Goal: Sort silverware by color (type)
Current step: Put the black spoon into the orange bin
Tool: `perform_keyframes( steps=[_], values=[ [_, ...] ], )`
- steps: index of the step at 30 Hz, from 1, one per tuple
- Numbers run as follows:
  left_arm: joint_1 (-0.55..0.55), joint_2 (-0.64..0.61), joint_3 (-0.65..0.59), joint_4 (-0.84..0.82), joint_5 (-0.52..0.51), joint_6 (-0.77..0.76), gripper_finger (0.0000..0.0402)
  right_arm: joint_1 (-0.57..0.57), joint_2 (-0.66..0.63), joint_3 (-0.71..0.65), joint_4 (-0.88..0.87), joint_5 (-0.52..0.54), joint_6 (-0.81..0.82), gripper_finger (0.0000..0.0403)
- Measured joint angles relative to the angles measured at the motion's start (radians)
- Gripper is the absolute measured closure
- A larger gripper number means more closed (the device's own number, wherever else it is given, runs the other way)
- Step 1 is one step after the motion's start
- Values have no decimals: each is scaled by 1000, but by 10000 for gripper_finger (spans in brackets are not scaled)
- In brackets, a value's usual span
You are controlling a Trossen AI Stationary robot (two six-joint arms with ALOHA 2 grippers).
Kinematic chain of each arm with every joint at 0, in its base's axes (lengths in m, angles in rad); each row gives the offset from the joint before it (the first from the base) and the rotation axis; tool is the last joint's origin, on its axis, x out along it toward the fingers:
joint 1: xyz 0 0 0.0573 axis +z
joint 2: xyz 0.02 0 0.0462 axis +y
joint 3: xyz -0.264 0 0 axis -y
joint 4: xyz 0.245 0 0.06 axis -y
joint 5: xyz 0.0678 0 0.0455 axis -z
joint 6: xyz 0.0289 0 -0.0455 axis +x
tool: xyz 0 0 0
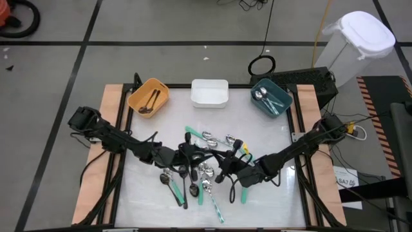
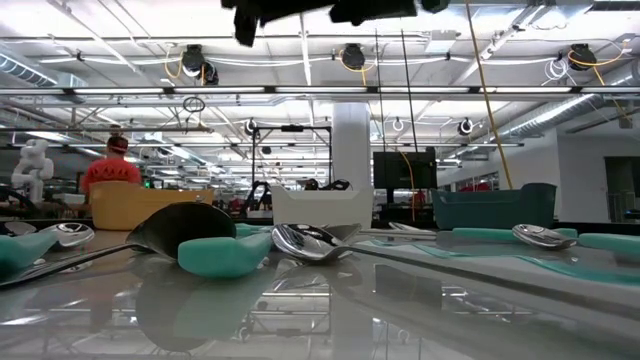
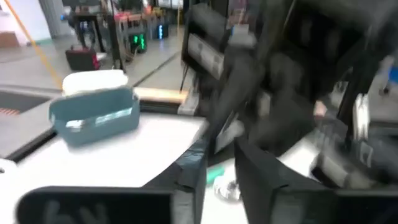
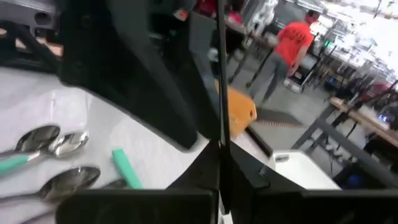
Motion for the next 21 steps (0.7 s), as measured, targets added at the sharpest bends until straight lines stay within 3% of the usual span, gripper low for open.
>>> perform_keyframes(
  steps=[2, 6, 12, 16, 21],
  values=[
    [-7, -4, 0, -54, -48, -9, 277, 1, -32, 0, -100, -5, 65, 398],
    [-34, -8, 0, -161, -178, -12, 224, -5, -118, 0, -358, -126, 285, 399],
    [-132, -8, 51, -229, -208, 122, 203, -44, -167, 0, -714, -296, 610, 400],
    [-162, 3, 169, -297, -260, 234, 202, -84, -148, 0, -775, -411, 670, 400],
    [-148, 96, 385, -628, -283, 304, 202, -125, -118, 0, -756, -543, 663, 400]
  ],
)
